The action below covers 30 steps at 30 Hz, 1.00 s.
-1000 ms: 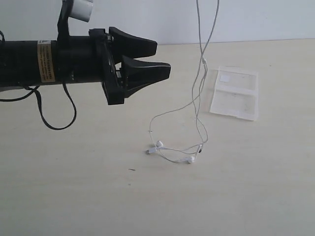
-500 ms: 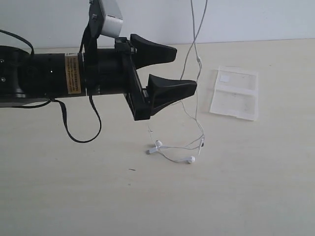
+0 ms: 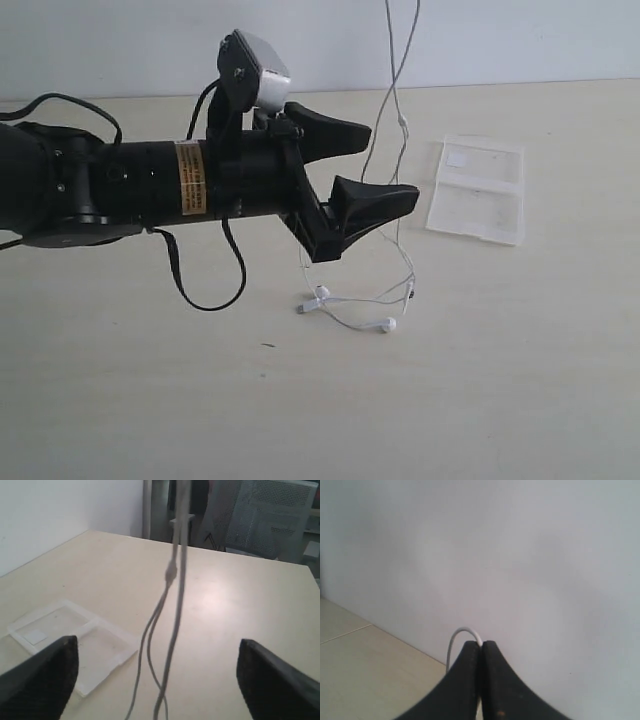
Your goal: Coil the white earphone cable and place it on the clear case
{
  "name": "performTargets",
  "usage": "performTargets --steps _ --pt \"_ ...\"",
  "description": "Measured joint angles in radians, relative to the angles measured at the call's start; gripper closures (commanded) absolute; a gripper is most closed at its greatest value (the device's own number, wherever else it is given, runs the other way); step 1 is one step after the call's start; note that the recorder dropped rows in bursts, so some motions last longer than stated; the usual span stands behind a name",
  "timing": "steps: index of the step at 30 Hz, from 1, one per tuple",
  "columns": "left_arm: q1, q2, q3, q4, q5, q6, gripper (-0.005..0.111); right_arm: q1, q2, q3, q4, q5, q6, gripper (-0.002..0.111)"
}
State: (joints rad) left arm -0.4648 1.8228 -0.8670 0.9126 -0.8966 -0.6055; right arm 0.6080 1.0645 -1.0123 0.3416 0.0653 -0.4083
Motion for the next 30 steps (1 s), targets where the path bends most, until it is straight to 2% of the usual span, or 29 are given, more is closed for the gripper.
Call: performTargets --steps 7,12,16,24,28,30 --pt "-0.009 0.047 -0.03 -0.018 0.006 -0.002 0.025 0.0 0.0 0.0 0.0 0.0 0.0 0.108" --pt "-0.022 0.07 -0.062 -0.023 0.006 -0.002 0.033 0.0 0.0 0.0 0.0 0.0 0.0 0.108" --pt "-0.022 0.07 -0.072 -0.04 0.01 -0.002 0.047 0.0 0.0 0.0 0.0 0.0 0.0 0.108" --pt "-0.022 0.07 -0.072 -0.043 0.012 -0.002 0.087 0.0 0.0 0.0 0.0 0.0 0.0 0.108" --pt "-0.022 0.07 -0.072 -0.043 0.012 -0.002 0.103 0.0 0.0 0.0 0.0 0.0 0.002 0.108" --pt "-0.022 0.07 -0.072 -0.043 0.012 -0.002 0.107 0.0 0.0 0.0 0.0 0.0 0.004 0.108"
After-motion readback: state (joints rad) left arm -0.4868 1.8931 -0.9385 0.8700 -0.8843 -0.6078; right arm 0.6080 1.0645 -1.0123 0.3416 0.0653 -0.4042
